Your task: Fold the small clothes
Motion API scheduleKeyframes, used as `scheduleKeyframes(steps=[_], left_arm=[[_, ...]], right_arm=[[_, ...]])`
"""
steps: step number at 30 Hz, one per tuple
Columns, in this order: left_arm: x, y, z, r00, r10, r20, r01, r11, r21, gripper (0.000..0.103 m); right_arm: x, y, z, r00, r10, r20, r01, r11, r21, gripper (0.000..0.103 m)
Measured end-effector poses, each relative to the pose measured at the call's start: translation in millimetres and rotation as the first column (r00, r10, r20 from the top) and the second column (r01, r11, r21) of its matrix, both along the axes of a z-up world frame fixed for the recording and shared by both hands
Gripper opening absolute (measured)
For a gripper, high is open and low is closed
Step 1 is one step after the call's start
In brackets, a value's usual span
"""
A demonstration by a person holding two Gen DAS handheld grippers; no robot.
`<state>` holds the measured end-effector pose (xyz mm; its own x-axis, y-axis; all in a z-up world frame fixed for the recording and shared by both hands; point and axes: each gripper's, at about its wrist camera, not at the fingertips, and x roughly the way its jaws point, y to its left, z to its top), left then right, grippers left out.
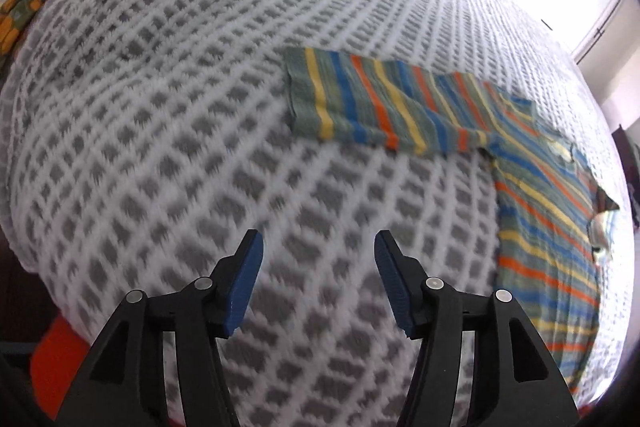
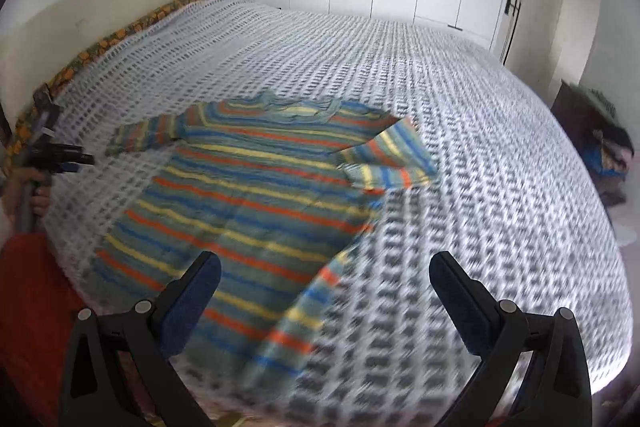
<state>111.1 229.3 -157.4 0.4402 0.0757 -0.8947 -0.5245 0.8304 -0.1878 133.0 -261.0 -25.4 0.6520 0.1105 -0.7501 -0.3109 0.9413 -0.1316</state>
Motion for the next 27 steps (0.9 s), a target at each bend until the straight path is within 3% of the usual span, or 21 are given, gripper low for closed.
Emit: scheduleKeyframes(steps=[2,3,5,9,11,12,15,17,20,22,23,25,27], left_arm=[[-5,-12,-4,1.000,-0.004,-0.004,0.004,1.000,-0.016,0.060],[-12,-20,-5,1.000,-0.004,-0.009,0.004,1.000,-0.014,0.060],[-25,-34,-8,1.000,0.000,-0.018,-0.001,1.000,-0.022,0.060],[-40,-50,-16,0.998,-0.007,-0.066,0.004,0.999,-0.045,0.060],[-40,-51,-19,0.996,-0.007,-0.092,0.003,0.999,-0.037,0.060],[-37,-47,-20,0.996,-0.006,-0.093,0.002,0.999,-0.038,0.060],[-37,-46,-16,0.997,-0.010,-0.074,0.008,1.000,-0.027,0.060],[-36,-49,-17,0.997,-0.017,-0.073,0.015,1.000,-0.017,0.060],[-35,-56,-23,0.996,-0.033,-0.083,0.031,0.999,-0.027,0.060],[-36,-62,-24,0.994,-0.053,-0.092,0.051,0.998,-0.027,0.060],[-34,-66,-24,0.994,-0.064,-0.092,0.062,0.998,-0.026,0.060],[-34,-72,-22,0.992,-0.087,-0.086,0.085,0.996,-0.023,0.060],[-33,-76,-21,0.991,-0.108,-0.081,0.105,0.994,-0.036,0.060]], right_arm=[[55,-2,-28,0.999,0.031,-0.043,-0.034,0.997,-0.067,0.098],[80,-1,-40,0.997,0.049,-0.059,-0.054,0.996,-0.070,0.091],[124,7,-62,0.994,0.066,-0.087,-0.073,0.993,-0.091,0.088],[184,41,-106,0.984,0.129,-0.124,-0.152,0.967,-0.204,0.077],[207,47,-123,0.981,0.118,-0.157,-0.152,0.961,-0.230,0.043],[216,43,-126,0.983,0.092,-0.160,-0.131,0.958,-0.254,0.000],[234,-14,-97,0.994,-0.086,-0.074,0.070,0.977,-0.201,0.003],[244,-83,-72,0.961,-0.276,-0.032,0.269,0.953,-0.141,0.003],[250,-197,-57,0.835,-0.548,-0.051,0.542,0.835,-0.101,0.007],[247,-255,-65,0.754,-0.645,-0.126,0.629,0.764,-0.146,0.027],[241,-274,-67,0.729,-0.670,-0.142,0.649,0.742,-0.169,0.029],[220,-293,-65,0.722,-0.679,-0.137,0.659,0.734,-0.163,0.030],[192,-290,-61,0.754,-0.636,-0.165,0.630,0.771,-0.093,0.030]])
